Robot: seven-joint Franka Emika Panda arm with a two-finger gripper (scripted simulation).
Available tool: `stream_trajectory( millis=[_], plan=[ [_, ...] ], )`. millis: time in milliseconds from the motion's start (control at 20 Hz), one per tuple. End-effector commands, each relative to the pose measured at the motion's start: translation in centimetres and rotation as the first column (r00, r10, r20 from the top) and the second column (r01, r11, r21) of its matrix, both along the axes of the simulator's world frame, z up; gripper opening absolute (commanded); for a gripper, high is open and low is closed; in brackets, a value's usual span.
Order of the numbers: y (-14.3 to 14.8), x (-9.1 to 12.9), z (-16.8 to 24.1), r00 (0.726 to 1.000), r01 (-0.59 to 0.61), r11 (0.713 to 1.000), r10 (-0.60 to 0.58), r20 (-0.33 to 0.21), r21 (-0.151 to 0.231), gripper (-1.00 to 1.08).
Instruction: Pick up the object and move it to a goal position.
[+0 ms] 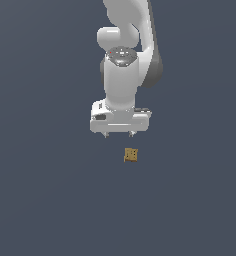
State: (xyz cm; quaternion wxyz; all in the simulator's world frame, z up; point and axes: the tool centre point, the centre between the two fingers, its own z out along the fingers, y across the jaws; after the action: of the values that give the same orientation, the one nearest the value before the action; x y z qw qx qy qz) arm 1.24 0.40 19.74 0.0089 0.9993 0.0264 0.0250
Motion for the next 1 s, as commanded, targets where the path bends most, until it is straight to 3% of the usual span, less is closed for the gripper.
stream_trajectory(
  millis=[0, 500, 950],
  plan=[
    [0.0, 0.0, 0.0, 1.000, 0.000, 1.000, 0.000, 0.000, 0.000, 1.00],
    [-2.2, -0.3, -1.5, 0.999, 0.039, 0.999, -0.039, -0.009, -0.013, 1.00],
    [-1.7, -0.2, -2.1, 0.999, 0.046, 0.999, -0.046, -0.011, -0.011, 1.00]
  ],
)
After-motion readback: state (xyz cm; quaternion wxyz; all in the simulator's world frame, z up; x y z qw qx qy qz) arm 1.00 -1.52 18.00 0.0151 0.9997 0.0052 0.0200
